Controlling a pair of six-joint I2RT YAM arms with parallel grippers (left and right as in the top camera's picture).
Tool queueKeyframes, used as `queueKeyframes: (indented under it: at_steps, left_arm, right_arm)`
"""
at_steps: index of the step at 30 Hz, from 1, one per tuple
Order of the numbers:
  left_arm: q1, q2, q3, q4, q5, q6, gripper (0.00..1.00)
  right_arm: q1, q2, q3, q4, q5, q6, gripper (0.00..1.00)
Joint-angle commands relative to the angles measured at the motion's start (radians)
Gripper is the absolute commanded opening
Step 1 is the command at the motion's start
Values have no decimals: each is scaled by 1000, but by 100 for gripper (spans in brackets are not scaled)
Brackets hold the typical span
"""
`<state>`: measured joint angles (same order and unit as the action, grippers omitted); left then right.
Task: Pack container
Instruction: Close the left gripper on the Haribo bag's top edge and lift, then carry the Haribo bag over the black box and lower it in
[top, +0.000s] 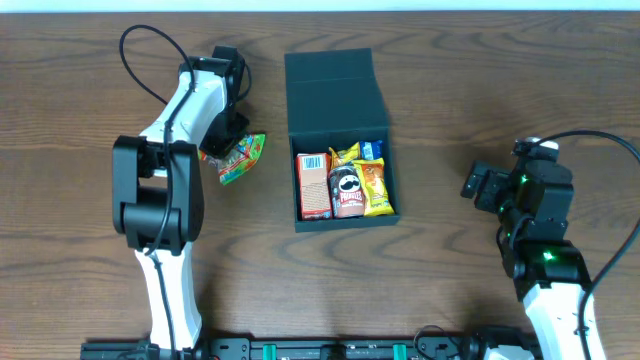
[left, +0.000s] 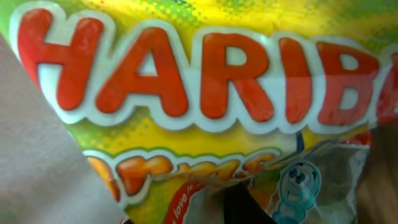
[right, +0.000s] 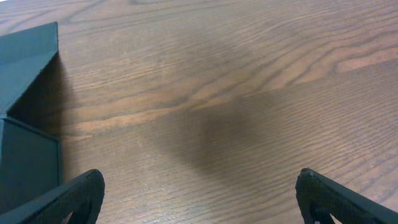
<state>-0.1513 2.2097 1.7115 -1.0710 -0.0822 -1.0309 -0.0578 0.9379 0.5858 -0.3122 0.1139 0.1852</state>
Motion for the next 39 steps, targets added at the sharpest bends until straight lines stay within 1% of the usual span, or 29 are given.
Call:
queueKeyframes:
  at_steps: [1, 6, 8, 12, 23, 28, 34, 39]
  left_arm:
    - [-10, -97, -4, -26, -19, 50, 17]
    - [-40, -176, -4, -51, -19, 136, 13]
    - [-58, -198, -4, -61, -26, 164, 10]
    - [-101, -231, -4, -82, -31, 188, 6]
    - [-212, -247, -4, -104, -42, 201, 6]
    - [-242, -285, -2, -122, -52, 209, 6]
    - [-302, -361, -2, -146, -48, 267, 6]
    - [-386, -409, -2, -147, -48, 334, 6]
  right_arm:
    - [-8, -1, -10, 2, 13, -11, 99]
    - [-8, -1, -10, 2, 13, -11, 99]
    - [-8, -1, -10, 2, 13, -11, 99]
    - [-8, -1, -10, 2, 13, -11, 99]
    - [-8, -1, -10, 2, 13, -11, 99]
    - [-8, -1, -10, 2, 13, -11, 99]
    - [-8, -1, -10, 2, 13, -11, 99]
    - [-8, -1, -10, 2, 13, -11, 99]
